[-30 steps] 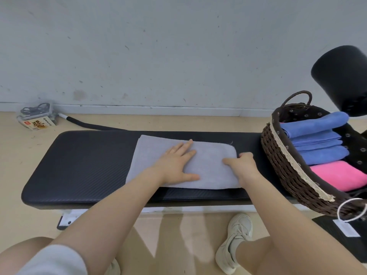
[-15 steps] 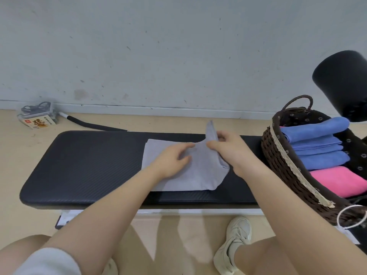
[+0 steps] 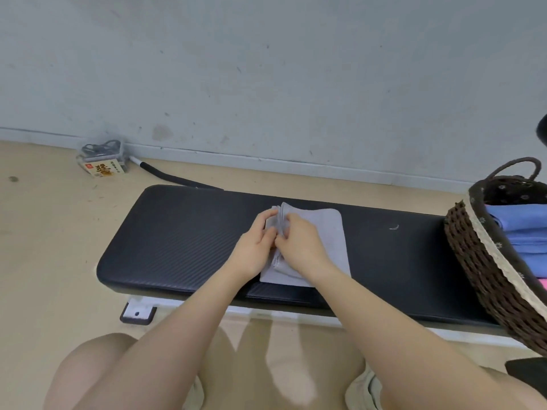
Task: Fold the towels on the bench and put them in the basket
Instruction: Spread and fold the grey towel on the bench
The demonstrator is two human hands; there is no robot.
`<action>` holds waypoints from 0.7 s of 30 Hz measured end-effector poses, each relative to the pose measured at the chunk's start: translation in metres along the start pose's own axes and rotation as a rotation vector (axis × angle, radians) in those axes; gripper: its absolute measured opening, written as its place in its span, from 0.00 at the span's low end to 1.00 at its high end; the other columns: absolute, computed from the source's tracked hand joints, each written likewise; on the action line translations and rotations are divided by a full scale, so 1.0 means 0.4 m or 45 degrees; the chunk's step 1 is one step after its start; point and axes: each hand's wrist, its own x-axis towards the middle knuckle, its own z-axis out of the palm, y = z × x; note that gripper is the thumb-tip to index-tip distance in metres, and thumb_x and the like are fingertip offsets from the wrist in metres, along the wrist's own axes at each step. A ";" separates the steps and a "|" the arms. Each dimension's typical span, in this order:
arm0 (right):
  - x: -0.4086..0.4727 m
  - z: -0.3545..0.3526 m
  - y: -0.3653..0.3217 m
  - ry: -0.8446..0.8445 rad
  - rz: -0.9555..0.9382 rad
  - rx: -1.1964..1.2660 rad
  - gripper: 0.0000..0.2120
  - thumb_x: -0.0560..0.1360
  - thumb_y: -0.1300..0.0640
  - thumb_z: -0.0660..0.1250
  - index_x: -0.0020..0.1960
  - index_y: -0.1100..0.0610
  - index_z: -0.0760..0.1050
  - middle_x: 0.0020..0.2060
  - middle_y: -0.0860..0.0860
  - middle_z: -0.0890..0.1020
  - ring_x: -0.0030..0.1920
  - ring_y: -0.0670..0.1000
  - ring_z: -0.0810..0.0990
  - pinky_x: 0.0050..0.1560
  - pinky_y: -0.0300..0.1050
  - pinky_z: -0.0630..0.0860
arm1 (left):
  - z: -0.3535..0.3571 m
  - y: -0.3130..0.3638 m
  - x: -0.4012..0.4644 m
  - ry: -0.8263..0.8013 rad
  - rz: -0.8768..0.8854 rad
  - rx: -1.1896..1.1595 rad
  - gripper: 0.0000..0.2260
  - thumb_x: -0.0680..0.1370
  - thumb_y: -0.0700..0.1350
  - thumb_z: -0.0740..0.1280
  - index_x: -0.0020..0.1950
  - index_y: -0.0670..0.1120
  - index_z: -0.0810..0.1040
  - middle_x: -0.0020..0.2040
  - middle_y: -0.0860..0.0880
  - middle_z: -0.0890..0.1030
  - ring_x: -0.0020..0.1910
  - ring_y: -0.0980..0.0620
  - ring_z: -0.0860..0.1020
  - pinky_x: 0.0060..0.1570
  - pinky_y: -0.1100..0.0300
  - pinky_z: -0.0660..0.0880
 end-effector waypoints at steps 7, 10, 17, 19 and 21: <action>-0.008 -0.085 0.093 0.077 -0.010 0.003 0.23 0.78 0.63 0.55 0.72 0.51 0.65 0.63 0.51 0.76 0.61 0.52 0.74 0.61 0.46 0.71 | -0.001 -0.001 0.035 -0.042 0.145 0.376 0.18 0.79 0.43 0.61 0.69 0.51 0.70 0.56 0.50 0.72 0.50 0.54 0.72 0.52 0.65 0.66; -0.014 -0.093 0.139 -0.041 -0.101 -0.493 0.27 0.78 0.47 0.60 0.74 0.49 0.59 0.75 0.49 0.59 0.75 0.50 0.56 0.72 0.49 0.56 | 0.014 -0.014 0.030 0.057 0.187 0.434 0.15 0.79 0.41 0.62 0.66 0.46 0.74 0.53 0.51 0.70 0.45 0.56 0.71 0.51 0.67 0.67; -0.035 -0.072 0.186 -0.217 0.124 -0.678 0.53 0.65 0.25 0.58 0.76 0.48 0.35 0.75 0.45 0.34 0.76 0.53 0.36 0.75 0.60 0.46 | 0.022 -0.014 0.026 -0.034 0.206 0.733 0.18 0.79 0.42 0.60 0.70 0.44 0.70 0.62 0.46 0.69 0.57 0.49 0.71 0.58 0.57 0.70; -0.035 -0.083 0.181 -0.288 0.116 -0.650 0.55 0.65 0.25 0.60 0.76 0.48 0.33 0.75 0.46 0.32 0.76 0.53 0.35 0.75 0.60 0.45 | 0.018 0.002 0.025 -0.037 0.170 0.779 0.17 0.79 0.44 0.61 0.68 0.45 0.72 0.62 0.46 0.68 0.59 0.47 0.70 0.58 0.56 0.70; -0.038 -0.105 0.176 -0.330 0.124 -0.529 0.54 0.66 0.29 0.63 0.76 0.49 0.34 0.75 0.48 0.32 0.76 0.55 0.36 0.75 0.58 0.46 | 0.019 0.033 0.019 0.013 0.225 1.014 0.19 0.77 0.51 0.56 0.63 0.45 0.77 0.63 0.46 0.67 0.60 0.46 0.67 0.55 0.56 0.68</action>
